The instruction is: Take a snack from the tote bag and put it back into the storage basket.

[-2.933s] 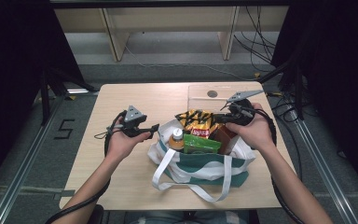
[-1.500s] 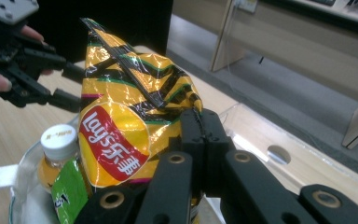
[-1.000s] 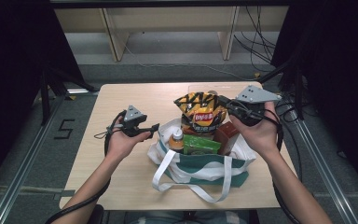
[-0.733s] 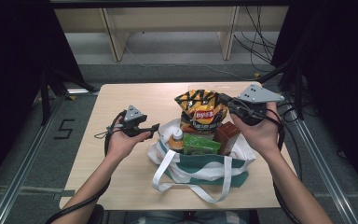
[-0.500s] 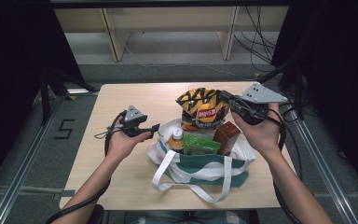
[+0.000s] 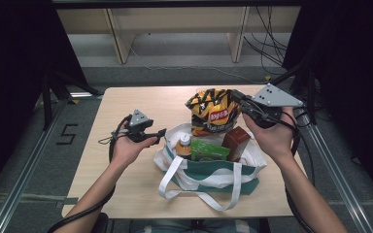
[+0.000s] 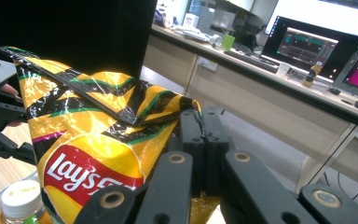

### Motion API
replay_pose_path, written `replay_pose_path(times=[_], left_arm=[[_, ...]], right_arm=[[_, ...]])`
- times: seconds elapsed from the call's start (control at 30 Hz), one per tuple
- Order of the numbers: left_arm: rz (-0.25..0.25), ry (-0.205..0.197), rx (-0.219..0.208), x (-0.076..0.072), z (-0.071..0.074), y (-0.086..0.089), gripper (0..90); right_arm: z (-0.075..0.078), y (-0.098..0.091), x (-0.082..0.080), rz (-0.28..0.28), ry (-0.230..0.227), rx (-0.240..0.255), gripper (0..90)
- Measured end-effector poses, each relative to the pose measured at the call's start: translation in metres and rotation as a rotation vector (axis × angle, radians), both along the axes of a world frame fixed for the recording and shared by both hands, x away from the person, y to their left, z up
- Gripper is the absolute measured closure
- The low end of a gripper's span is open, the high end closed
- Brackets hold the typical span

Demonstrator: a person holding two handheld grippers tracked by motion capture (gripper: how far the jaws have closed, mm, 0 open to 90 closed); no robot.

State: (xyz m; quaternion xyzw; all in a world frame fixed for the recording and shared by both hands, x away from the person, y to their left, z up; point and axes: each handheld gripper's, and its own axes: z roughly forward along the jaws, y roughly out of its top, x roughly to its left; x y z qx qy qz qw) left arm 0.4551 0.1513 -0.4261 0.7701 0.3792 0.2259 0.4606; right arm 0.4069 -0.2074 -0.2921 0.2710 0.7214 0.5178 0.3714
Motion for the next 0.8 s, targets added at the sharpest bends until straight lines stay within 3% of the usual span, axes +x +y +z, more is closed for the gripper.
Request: replay_pose_path(times=[0.37, 0.4, 0.47, 0.8], left_arm=[[-0.001, 0.0, 0.001, 0.0, 0.0, 0.0, 35.8], [-0.005, 0.001, -0.001, 0.0, 0.0, 0.0, 35.8], [-0.005, 0.002, -0.002, 0.0, 0.0, 0.0, 35.8], [-0.001, 0.001, -0.001, 0.0, 0.0, -0.001, 35.8]], right_arm=[[0.009, -0.004, -0.003, -0.015, -0.033, 0.013, 90.0], [0.012, -0.006, -0.003, -0.011, -0.057, -0.003, 90.0], [0.013, -0.006, -0.004, -0.019, -0.047, 0.005, 90.0], [0.021, -0.012, -0.008, -0.042, -0.082, 0.021, 90.0]])
